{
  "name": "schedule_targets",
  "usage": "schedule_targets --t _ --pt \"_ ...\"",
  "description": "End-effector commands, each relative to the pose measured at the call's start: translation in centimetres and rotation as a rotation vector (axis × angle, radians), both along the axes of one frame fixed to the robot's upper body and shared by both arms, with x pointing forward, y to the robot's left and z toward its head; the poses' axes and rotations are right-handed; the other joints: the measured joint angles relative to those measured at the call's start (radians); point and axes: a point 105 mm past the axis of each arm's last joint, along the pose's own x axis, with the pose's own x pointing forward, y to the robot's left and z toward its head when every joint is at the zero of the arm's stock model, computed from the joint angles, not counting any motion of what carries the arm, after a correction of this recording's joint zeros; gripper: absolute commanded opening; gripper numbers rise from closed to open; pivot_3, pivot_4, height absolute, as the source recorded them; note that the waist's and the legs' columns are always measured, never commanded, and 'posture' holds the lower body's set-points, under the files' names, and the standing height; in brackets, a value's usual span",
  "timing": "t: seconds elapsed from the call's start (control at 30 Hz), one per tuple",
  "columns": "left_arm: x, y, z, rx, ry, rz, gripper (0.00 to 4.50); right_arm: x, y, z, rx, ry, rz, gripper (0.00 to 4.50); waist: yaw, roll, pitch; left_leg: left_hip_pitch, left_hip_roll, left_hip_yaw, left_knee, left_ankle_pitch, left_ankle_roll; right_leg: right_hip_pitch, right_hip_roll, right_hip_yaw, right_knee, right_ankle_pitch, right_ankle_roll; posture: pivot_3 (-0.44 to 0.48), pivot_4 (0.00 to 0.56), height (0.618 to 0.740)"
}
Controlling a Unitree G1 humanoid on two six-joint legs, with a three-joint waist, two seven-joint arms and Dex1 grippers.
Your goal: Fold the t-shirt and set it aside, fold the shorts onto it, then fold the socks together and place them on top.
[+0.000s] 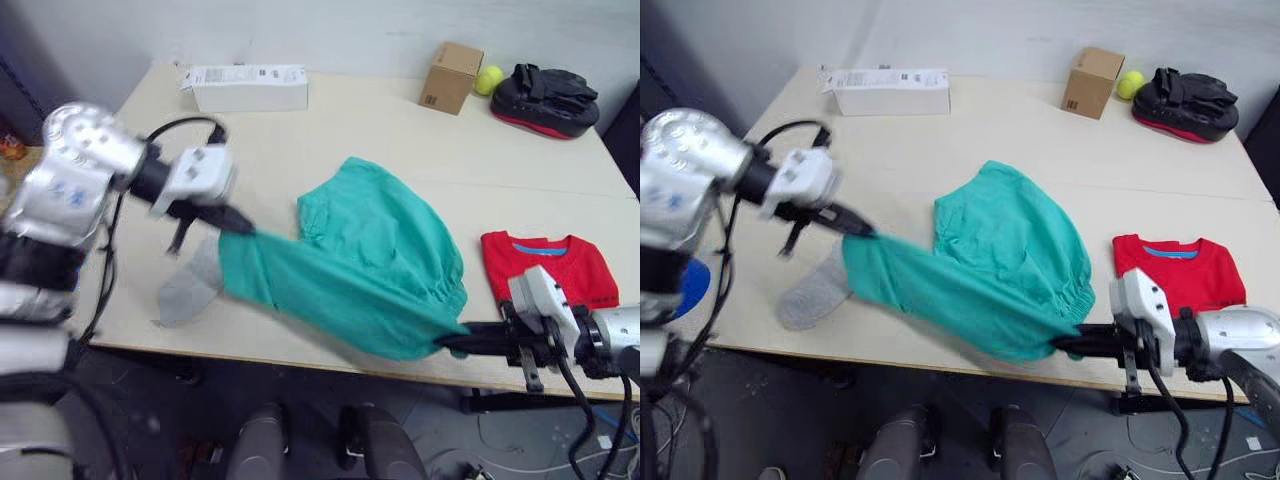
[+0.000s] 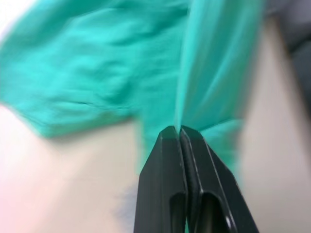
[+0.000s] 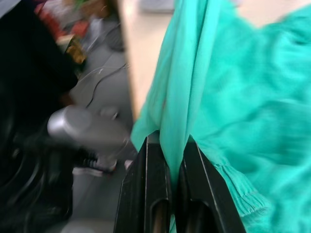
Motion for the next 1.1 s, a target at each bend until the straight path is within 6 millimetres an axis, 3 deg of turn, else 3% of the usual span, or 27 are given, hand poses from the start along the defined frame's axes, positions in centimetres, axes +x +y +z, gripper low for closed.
schedule_targets --t 0.03,0.23,0.37,0.6,0.73,0.87,1.0,1.1 --pt "4.1 -2.1 2.2 -0.023 -0.229 0.068 0.02 1.6 -1.5 0.5 0.07 -0.008 -0.165 0.0 -0.003 0.0 0.0 -0.001 0.0 0.0 0.003 -0.002 0.001 0.0 -0.001 -0.001 0.0 0.0 0.0 0.0 0.15 0.74" --pt "6.7 -9.4 6.5 -0.208 -0.583 0.109 0.02 3.5 -3.2 0.1 0.084 -0.058 -0.413 0.0 -0.01 -0.001 0.0 -0.019 -0.001 0.006 0.009 -0.005 0.003 -0.017 -0.002 0.001 0.0 0.004 0.012 0.0 0.15 0.74" --pt "7.1 -11.8 7.4 -0.251 -0.733 0.131 0.02 3.9 -4.0 -0.2 0.076 -0.067 -0.53 0.0 -0.008 -0.001 0.001 -0.019 -0.002 0.007 0.01 -0.006 0.002 -0.017 -0.003 0.002 -0.001 0.003 0.013 0.0 0.15 0.74" --pt "8.2 -13.3 3.8 -0.138 -0.88 0.146 0.02 5.5 -6.1 -0.6 0.002 -0.094 -0.73 0.0 -0.014 -0.001 0.001 -0.018 -0.001 0.008 0.013 -0.009 0.01 -0.016 -0.002 0.003 0.0 0.005 0.013 0.0 0.15 0.74" --pt "8.6 -13.4 1.5 -0.072 -0.902 0.143 0.02 5.9 -6.2 -0.9 -0.037 -0.092 -0.747 0.0 -0.019 -0.001 0.001 -0.016 -0.001 0.009 0.013 -0.009 0.01 -0.015 -0.002 0.004 0.0 0.006 0.013 0.0 0.15 0.74" --pt "8.7 -13.1 0.8 -0.064 -0.877 0.147 0.98 6.5 -6.2 -0.8 -0.064 -0.105 -0.761 0.0 -0.025 -0.001 0.001 -0.018 -0.001 0.009 0.013 -0.009 0.01 -0.017 -0.002 0.004 0.001 0.006 0.014 0.0 0.15 0.74" --pt "9.1 -12.1 1.7 -0.116 -0.864 0.206 2.25 7.2 -6.7 -0.3 -0.054 -0.116 -0.79 1.08 -0.026 -0.001 0.001 -0.018 -0.001 0.01 0.014 -0.008 0.009 -0.017 -0.003 0.004 0.002 0.006 0.014 0.0 0.15 0.74" --pt "9.4 -10.6 3.3 -0.19 -0.853 0.274 3.25 7.6 -7.0 0.2 -0.053 -0.14 -0.796 2.16 -0.027 -0.001 0.001 -0.017 -0.001 0.011 0.014 -0.008 0.009 -0.017 -0.003 0.004 0.003 0.006 0.014 0.0 0.15 0.74"
